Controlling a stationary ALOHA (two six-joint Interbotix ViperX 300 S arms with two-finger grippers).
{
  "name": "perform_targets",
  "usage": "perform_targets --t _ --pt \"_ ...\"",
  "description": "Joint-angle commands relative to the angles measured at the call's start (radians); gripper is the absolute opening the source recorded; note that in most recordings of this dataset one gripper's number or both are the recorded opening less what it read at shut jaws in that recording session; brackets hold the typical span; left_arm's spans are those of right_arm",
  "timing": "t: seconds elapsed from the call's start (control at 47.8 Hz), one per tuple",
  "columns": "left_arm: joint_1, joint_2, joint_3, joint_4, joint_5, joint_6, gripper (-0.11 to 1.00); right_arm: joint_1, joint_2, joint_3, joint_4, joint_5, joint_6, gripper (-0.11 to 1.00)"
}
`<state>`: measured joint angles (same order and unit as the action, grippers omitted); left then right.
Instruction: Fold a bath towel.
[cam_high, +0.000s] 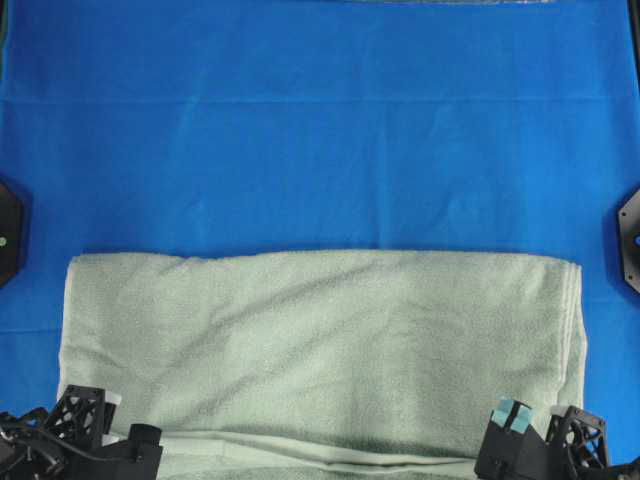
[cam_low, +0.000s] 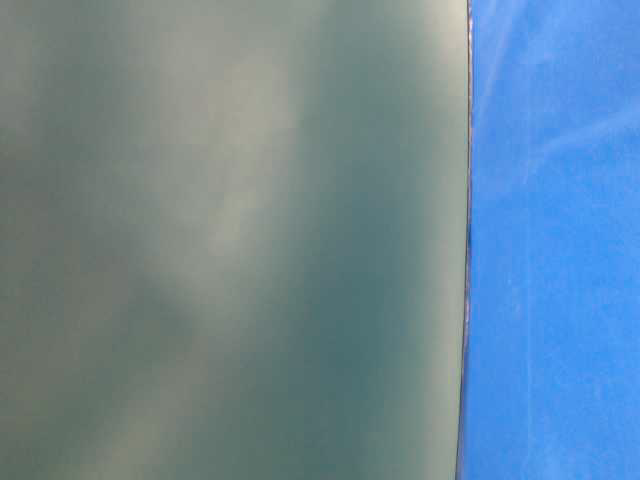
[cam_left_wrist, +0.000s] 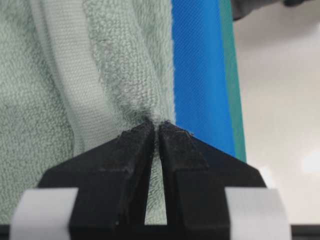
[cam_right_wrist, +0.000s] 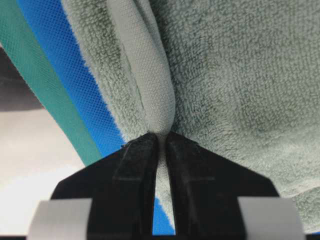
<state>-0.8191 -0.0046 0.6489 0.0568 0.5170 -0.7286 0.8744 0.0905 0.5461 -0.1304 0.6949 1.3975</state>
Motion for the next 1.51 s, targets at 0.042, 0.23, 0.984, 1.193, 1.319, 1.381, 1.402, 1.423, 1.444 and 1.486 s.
perform_targets --t 0.042,0.23,0.984,1.193,1.319,1.381,1.402,1.423,1.444,1.486 --pt "0.025 -0.012 -0.018 0.02 -0.014 0.002 0.04 0.005 -0.025 0.0 -0.002 0.014 0.012 0.09" --pt "0.044 0.003 -0.048 0.034 -0.017 0.003 0.08 0.015 -0.046 0.031 0.025 0.018 0.044 0.1" --pt "0.247 -0.245 -0.034 0.218 0.462 0.046 0.73 -0.123 -0.419 0.127 -0.195 0.545 0.015 0.54" --pt "0.38 -0.336 0.086 0.222 0.423 0.052 0.73 -0.284 -0.588 0.272 -0.195 0.405 -0.137 0.54" --pt "0.426 -0.344 0.14 0.227 0.383 0.075 0.73 -0.359 -0.601 0.331 -0.193 0.356 -0.196 0.54" --pt "0.451 -0.334 0.169 0.229 0.354 0.091 0.73 -0.391 -0.595 0.362 -0.193 0.328 -0.222 0.54" --pt "0.459 -0.33 0.179 0.229 0.344 0.095 0.73 -0.405 -0.588 0.379 -0.192 0.31 -0.233 0.54" --pt "0.468 -0.324 0.19 0.229 0.33 0.101 0.73 -0.413 -0.583 0.39 -0.19 0.293 -0.239 0.54" --pt "0.477 -0.319 0.201 0.229 0.318 0.107 0.73 -0.42 -0.578 0.402 -0.19 0.276 -0.244 0.54" --pt "0.503 -0.302 0.23 0.229 0.281 0.12 0.73 -0.437 -0.566 0.428 -0.186 0.235 -0.253 0.54"
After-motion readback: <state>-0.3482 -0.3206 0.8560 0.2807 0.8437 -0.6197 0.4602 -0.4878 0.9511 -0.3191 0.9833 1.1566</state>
